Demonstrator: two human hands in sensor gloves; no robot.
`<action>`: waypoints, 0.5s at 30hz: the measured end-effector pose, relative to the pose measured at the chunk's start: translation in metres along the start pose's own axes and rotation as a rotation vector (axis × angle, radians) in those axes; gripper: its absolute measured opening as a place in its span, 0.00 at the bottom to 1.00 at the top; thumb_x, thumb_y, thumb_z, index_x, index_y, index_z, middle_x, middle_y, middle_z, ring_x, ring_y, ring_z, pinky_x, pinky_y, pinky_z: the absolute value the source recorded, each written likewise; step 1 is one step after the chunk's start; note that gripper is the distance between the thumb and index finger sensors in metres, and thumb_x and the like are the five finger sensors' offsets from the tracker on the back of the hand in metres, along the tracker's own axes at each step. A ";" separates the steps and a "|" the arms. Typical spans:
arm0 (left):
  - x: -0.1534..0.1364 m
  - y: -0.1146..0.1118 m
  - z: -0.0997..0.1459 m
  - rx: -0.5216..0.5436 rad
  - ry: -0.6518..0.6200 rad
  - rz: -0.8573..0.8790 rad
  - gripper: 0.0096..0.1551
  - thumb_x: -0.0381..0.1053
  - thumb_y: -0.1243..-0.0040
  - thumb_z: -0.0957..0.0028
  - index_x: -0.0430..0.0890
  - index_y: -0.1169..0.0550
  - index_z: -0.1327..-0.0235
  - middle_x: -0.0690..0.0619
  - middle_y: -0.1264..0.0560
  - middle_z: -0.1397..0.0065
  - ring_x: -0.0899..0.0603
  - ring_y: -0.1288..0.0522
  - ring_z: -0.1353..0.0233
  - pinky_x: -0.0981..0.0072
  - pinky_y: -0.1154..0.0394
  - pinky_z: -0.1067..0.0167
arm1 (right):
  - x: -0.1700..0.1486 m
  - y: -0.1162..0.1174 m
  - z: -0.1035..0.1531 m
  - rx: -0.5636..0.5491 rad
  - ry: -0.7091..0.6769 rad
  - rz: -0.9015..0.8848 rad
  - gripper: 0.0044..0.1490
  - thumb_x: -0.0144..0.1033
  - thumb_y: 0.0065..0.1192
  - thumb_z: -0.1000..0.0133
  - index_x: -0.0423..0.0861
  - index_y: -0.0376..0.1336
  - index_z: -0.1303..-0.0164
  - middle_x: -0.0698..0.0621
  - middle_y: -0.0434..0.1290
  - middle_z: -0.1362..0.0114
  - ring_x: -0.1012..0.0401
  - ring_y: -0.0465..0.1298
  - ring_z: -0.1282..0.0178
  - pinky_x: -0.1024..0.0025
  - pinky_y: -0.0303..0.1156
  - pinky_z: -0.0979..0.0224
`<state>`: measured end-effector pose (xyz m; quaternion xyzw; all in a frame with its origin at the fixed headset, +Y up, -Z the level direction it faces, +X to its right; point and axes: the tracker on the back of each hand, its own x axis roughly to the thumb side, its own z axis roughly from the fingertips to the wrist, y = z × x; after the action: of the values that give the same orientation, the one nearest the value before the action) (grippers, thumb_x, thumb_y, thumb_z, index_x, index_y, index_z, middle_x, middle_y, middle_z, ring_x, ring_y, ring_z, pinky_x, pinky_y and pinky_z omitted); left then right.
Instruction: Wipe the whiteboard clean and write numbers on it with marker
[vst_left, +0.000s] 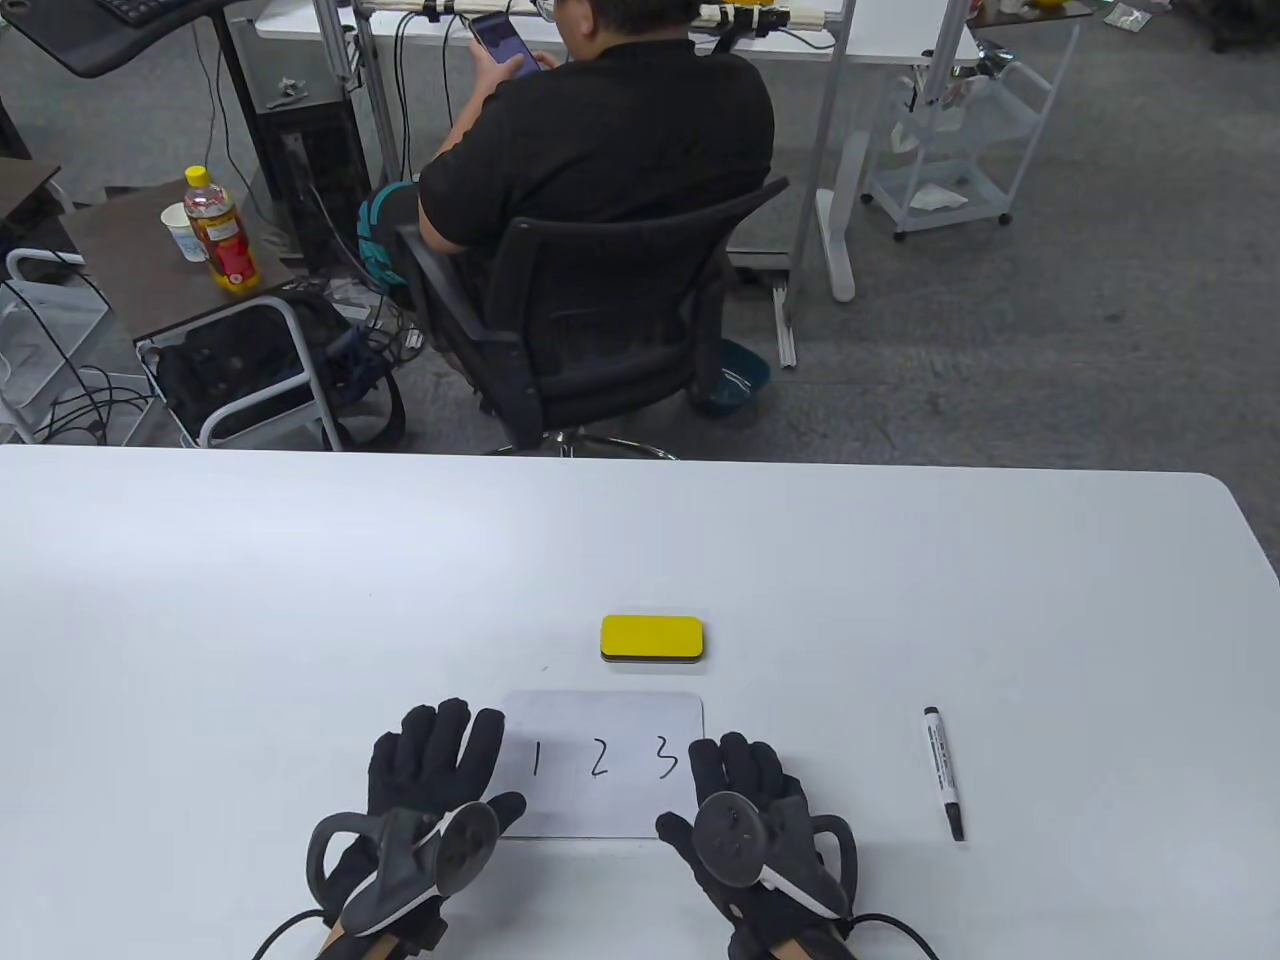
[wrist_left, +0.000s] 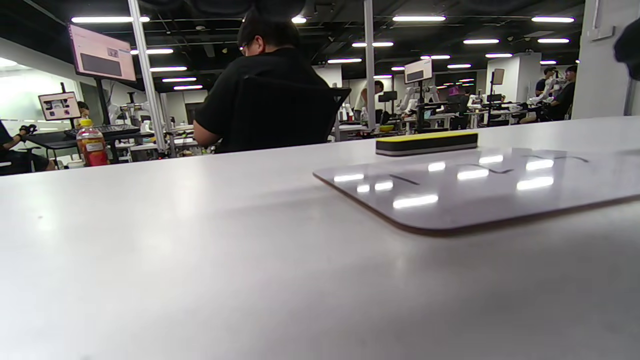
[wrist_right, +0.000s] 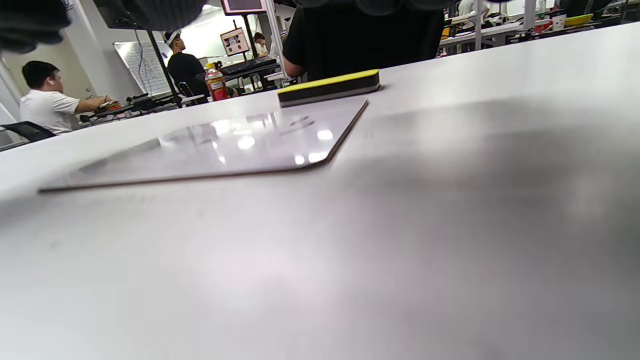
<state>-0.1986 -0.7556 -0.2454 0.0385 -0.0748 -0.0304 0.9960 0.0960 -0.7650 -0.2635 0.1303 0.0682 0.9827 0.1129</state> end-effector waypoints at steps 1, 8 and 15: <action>-0.002 0.000 -0.001 -0.002 0.005 0.002 0.48 0.76 0.58 0.42 0.58 0.49 0.11 0.47 0.50 0.08 0.33 0.48 0.11 0.34 0.46 0.17 | -0.001 -0.005 -0.005 -0.001 0.010 0.005 0.51 0.57 0.50 0.35 0.37 0.41 0.13 0.27 0.44 0.13 0.31 0.47 0.16 0.28 0.47 0.23; -0.009 -0.005 -0.004 -0.035 0.019 0.033 0.48 0.76 0.58 0.42 0.58 0.49 0.11 0.47 0.49 0.08 0.33 0.48 0.11 0.34 0.45 0.17 | -0.013 -0.027 -0.073 0.000 0.071 0.049 0.52 0.54 0.56 0.36 0.38 0.42 0.14 0.28 0.45 0.13 0.31 0.48 0.16 0.28 0.48 0.23; -0.015 -0.009 -0.007 -0.063 0.031 0.053 0.48 0.76 0.58 0.42 0.58 0.49 0.11 0.47 0.49 0.08 0.33 0.48 0.11 0.34 0.45 0.17 | 0.001 -0.009 -0.158 0.206 0.082 0.033 0.53 0.50 0.60 0.37 0.41 0.38 0.14 0.31 0.41 0.12 0.33 0.46 0.14 0.28 0.45 0.22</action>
<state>-0.2131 -0.7635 -0.2548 0.0056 -0.0592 -0.0056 0.9982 0.0544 -0.7722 -0.4162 0.1022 0.1715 0.9766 0.0801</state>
